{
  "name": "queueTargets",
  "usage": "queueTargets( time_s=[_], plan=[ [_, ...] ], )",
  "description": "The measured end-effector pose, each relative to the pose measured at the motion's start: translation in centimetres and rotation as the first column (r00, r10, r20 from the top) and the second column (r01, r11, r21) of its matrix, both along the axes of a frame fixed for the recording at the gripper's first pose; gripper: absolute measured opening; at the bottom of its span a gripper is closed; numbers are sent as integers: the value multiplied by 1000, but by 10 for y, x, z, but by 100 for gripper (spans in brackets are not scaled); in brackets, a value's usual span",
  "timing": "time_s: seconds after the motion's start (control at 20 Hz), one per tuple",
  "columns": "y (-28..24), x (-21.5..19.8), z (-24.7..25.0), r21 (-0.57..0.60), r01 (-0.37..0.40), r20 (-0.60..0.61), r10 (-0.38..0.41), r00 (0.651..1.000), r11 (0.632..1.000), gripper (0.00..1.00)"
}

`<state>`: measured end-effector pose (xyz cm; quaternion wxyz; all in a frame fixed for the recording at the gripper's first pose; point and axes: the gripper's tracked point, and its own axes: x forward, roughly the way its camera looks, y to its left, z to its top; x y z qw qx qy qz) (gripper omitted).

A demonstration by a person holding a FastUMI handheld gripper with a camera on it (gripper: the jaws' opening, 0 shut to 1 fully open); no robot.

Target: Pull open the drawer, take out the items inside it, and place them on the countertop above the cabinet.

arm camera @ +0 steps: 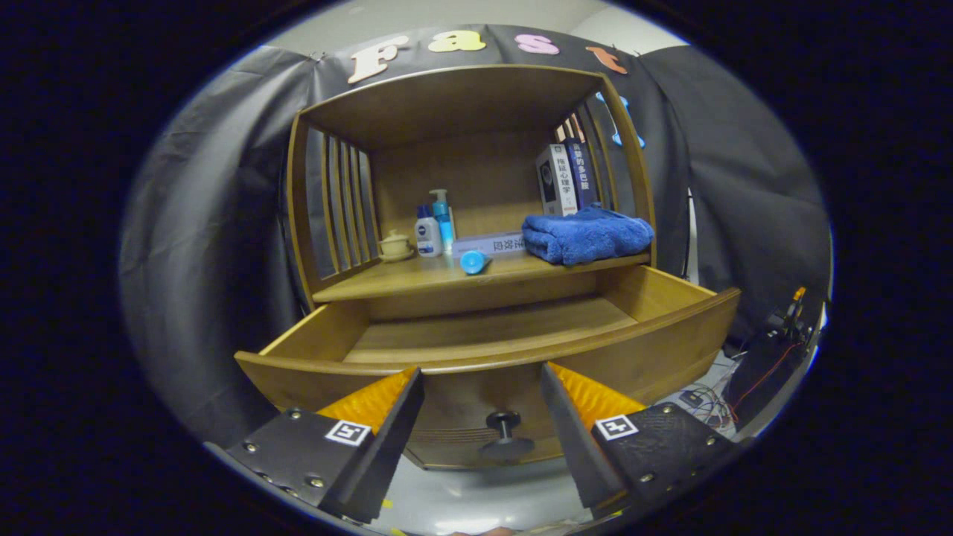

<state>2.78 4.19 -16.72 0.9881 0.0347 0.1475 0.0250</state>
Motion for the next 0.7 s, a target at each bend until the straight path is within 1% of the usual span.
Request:
queueTargets(
  time_s=[0.15, 0.2, 0.25, 0.3, 0.35, 0.7],
  plan=[
    [1, 8, 11, 24, 10, 44, -11, 999, 1000, 94],
    [2, 17, 7, 21, 13, 15, -14, 1000, 1000, 94],
    [3, 17, 6, 16, 13, 28, -14, 1000, 1000, 94],
    [3, 25, 7, 10, 12, 16, -12, 1000, 1000, 95],
    [3, 28, 8, 5, 10, 17, -10, 1000, 1000, 93],
    [8, 81, 4, -16, 5, -3, -5, 1000, 1000, 94]
  ],
)
